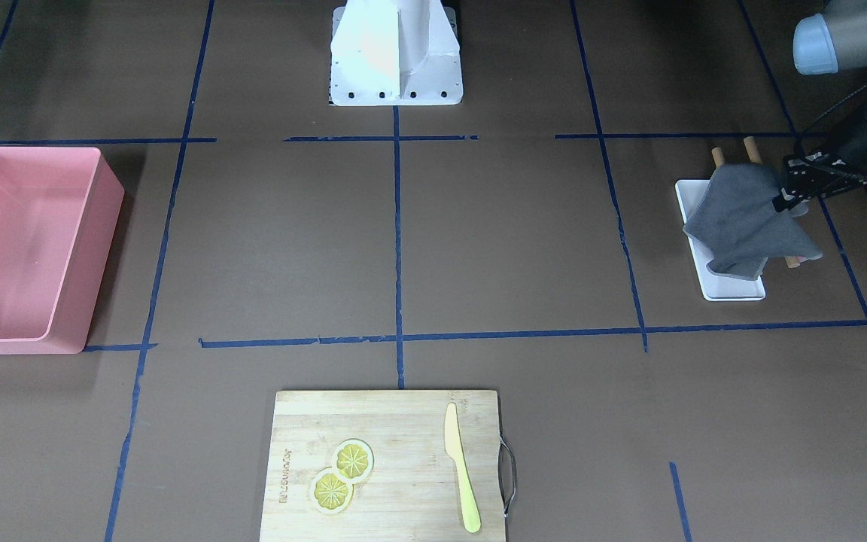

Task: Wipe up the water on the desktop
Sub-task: 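Reach the left gripper to the grey towel on the white tray and grasp it, then lift the grey towel with the left gripper while the right gripper approaches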

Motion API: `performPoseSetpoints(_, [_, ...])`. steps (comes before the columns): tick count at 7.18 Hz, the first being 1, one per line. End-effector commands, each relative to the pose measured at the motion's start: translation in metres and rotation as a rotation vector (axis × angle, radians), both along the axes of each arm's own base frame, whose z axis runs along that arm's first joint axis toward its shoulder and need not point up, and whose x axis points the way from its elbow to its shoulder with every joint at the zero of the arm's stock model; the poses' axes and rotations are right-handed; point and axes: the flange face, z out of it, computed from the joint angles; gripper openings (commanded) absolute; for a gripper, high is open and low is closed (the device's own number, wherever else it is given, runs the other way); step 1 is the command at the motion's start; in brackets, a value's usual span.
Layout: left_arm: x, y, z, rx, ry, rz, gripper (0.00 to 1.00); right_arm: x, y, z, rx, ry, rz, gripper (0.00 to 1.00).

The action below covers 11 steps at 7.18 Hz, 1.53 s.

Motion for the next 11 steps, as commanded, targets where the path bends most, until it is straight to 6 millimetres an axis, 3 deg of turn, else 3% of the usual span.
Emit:
performPoseSetpoints(1, [0.002,0.0,-0.049,-0.137,0.056,-0.118,0.0,-0.016,-0.007,-0.018,0.154,-0.018,-0.045,1.0])
performPoseSetpoints(3, [0.007,-0.01,-0.088,-0.266,0.124,-0.219,0.0,-0.066,-0.038,-0.073,0.356,-0.07,-0.136,0.99])
performPoseSetpoints(6, [0.025,-0.036,-0.173,-0.44,0.246,-0.37,0.0,-0.16,-0.068,-0.159,0.583,-0.143,-0.272,0.99])
performPoseSetpoints(7, [0.05,-0.034,-0.19,-0.463,0.257,-0.353,0.0,-0.189,-0.067,-0.173,0.611,-0.148,-0.304,0.99])
performPoseSetpoints(8, [0.075,-0.035,-0.209,-0.517,0.271,-0.355,0.0,-0.199,-0.082,-0.2,0.691,-0.094,-0.254,0.99])
performPoseSetpoints(9, [0.097,-0.035,-0.236,-0.555,0.294,-0.4,0.0,-0.226,-0.09,-0.239,0.74,-0.117,-0.259,0.99])
performPoseSetpoints(11, [0.136,-0.042,-0.273,-0.728,0.334,-0.468,0.0,-0.293,-0.079,-0.3,0.816,-0.173,-0.281,0.99])
